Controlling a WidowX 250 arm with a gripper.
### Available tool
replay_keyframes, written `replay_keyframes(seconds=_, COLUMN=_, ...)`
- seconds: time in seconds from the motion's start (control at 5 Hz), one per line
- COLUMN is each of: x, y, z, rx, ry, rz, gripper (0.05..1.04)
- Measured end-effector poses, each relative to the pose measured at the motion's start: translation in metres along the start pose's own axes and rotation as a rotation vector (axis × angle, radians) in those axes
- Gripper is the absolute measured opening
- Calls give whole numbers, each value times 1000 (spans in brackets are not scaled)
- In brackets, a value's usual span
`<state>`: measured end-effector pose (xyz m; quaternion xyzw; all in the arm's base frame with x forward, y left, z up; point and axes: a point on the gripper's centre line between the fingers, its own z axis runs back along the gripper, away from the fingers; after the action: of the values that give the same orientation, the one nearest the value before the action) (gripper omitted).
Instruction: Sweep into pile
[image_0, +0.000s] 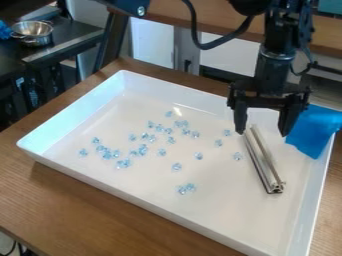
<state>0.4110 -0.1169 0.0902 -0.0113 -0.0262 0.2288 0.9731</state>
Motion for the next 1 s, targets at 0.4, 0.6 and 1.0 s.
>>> replay_keyframes(seconds=0.4, x=-2, y=-2, z=-24, rx=-5, ry=40, rz=31, gripper=1000)
replay_keyframes(seconds=0.6, x=1, y=4, z=-24, rx=-20, ry=71, rz=82, gripper=1000)
replay_keyframes(seconds=1.0, x=6, y=1, z=-25, rx=-36, ry=61, rz=120, gripper=1000)
